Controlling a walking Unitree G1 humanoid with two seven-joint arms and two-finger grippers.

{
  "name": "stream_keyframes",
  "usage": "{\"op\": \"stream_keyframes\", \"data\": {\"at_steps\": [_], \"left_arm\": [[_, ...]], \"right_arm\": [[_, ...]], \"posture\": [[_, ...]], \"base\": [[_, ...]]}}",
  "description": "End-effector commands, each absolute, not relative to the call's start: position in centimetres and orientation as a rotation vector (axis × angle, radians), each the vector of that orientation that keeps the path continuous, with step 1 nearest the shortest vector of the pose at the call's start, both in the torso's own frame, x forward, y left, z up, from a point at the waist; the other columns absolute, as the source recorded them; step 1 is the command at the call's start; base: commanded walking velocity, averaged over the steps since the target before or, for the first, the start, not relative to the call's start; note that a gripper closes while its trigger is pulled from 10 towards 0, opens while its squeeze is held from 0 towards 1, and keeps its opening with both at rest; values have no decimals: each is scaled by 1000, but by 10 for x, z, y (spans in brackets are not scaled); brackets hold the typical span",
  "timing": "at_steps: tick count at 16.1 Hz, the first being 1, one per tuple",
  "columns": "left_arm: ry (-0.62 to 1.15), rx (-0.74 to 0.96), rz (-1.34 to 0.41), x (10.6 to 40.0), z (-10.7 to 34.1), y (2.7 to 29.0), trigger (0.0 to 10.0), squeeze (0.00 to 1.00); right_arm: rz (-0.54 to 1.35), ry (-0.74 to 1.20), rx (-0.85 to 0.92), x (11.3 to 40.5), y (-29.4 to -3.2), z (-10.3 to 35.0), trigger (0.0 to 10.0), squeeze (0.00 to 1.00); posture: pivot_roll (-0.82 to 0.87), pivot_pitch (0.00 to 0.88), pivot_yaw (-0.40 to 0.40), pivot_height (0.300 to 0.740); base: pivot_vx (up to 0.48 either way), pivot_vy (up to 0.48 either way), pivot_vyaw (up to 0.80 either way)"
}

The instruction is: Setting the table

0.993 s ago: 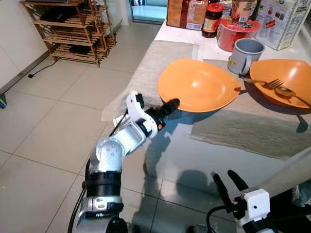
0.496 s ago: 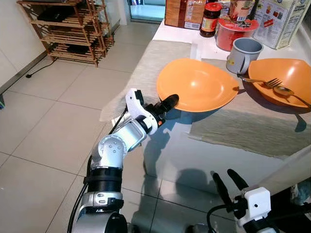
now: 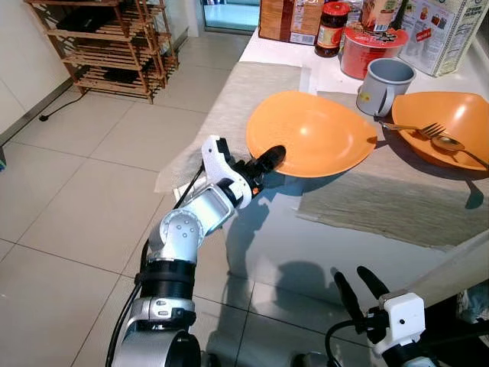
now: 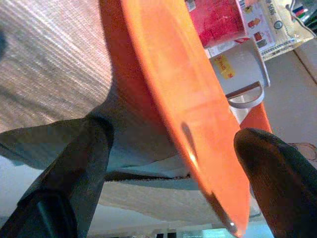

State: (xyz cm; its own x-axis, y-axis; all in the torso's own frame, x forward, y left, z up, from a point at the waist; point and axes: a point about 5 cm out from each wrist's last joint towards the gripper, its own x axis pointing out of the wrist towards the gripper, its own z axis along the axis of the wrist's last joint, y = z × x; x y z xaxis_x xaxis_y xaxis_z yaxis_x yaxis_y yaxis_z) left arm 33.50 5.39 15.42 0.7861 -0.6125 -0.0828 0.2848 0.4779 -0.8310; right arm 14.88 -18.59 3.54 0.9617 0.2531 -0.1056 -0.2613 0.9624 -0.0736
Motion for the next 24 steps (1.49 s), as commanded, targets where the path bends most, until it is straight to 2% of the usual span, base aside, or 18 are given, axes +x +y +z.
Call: {"op": "stream_keyframes", "data": {"at_steps": [1,2,4,5,24], "left_arm": [[361,-942,-691,335,182,17,4667,0],[357,-937,-691,336,182,17,2863,0],[360,-935,-703,335,183,14,353,0],[361,-923,-714,334,183,12,0,0],[409,-965,-756,328,185,1,0,0]], "right_arm": [[255,93,-80,149,-188,38,10000,0],[255,94,-80,149,-188,38,10000,0],[255,97,-78,148,-188,38,10000,0],[256,99,-78,148,-188,37,10000,0],[254,125,-52,141,-184,38,10000,0]], "posture": [[-181,85,70,740],[-181,85,70,740],[-182,81,71,740],[-183,80,71,740],[-186,101,76,740]], "base": [[0,0,0],[0,0,0],[0,0,0],[0,0,0],[0,0,0]]}}
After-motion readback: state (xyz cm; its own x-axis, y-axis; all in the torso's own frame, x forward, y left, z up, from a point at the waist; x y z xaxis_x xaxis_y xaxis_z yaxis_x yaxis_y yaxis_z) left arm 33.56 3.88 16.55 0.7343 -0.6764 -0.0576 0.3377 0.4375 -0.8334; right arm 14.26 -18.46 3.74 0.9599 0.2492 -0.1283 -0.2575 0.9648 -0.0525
